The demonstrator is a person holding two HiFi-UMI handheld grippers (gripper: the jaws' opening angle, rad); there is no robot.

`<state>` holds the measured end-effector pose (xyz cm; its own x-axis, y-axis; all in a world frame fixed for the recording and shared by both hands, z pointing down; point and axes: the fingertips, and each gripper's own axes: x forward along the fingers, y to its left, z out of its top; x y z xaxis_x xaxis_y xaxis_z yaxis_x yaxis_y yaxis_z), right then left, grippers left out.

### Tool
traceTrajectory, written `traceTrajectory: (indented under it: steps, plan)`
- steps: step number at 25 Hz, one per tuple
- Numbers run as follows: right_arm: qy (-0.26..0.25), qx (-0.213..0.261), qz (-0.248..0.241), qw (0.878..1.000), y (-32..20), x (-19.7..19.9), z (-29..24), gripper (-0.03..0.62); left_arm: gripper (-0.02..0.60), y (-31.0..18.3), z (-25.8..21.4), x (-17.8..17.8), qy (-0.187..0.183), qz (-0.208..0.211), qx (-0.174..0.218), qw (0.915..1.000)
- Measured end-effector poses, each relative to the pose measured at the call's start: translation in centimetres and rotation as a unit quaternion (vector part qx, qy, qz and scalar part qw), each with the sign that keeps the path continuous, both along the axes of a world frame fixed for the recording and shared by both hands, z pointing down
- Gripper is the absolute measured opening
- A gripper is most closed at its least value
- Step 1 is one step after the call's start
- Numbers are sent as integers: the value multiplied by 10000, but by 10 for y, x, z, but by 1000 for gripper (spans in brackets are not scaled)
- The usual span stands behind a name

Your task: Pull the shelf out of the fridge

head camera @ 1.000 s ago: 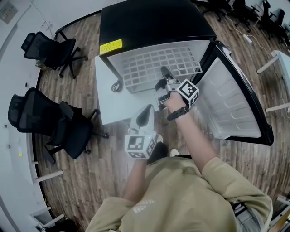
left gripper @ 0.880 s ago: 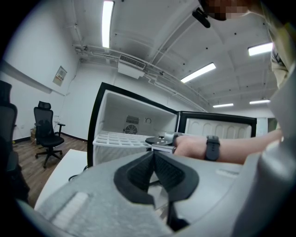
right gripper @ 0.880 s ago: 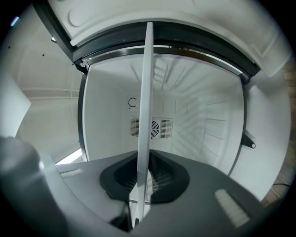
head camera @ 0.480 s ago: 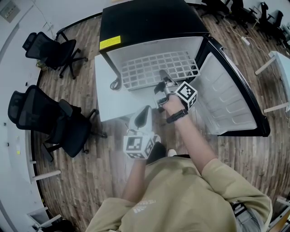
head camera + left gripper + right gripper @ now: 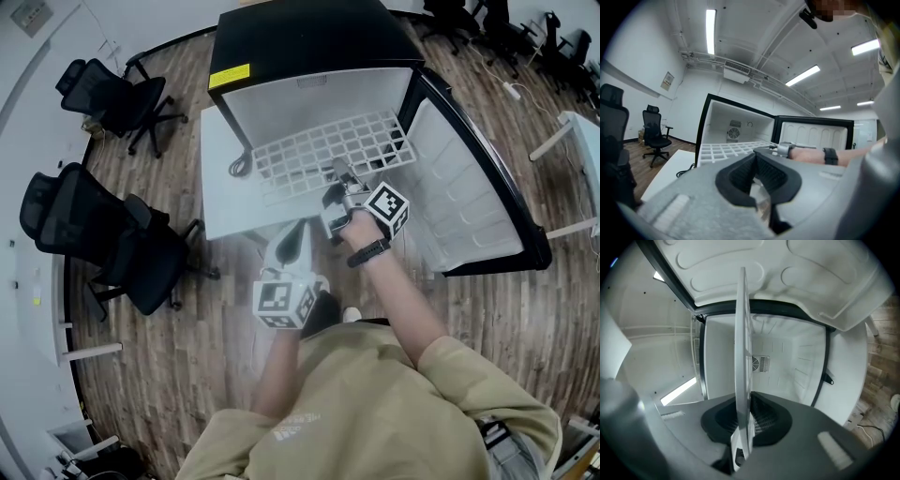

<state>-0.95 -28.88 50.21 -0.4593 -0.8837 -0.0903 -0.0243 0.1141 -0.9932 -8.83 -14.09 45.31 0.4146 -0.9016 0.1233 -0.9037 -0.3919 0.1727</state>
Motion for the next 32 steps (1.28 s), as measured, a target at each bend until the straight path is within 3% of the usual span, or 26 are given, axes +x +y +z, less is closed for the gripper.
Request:
traceTrajectory:
  steps: [9, 16, 22, 29, 32]
  plan:
    - [1098, 538, -430, 9916, 71, 30, 17, 25, 2, 37, -5, 6, 20, -245, 50, 9997]
    - [2080, 1167, -651, 9690, 112, 46, 2, 25, 2, 65, -6, 18, -38, -417, 29, 9991]
    - [3028, 1966, -559, 9309, 138, 46, -34, 25, 2, 67, -14, 12, -143, -462, 184, 9987]
    - [4217, 2758, -163, 8636, 157, 52, -73, 25, 2, 55, -28, 11, -242, -266, 336, 9988]
    - [4548, 2887, 4, 8425, 161, 52, -88, 25, 2, 48, -38, 9, -333, -129, 399, 9986]
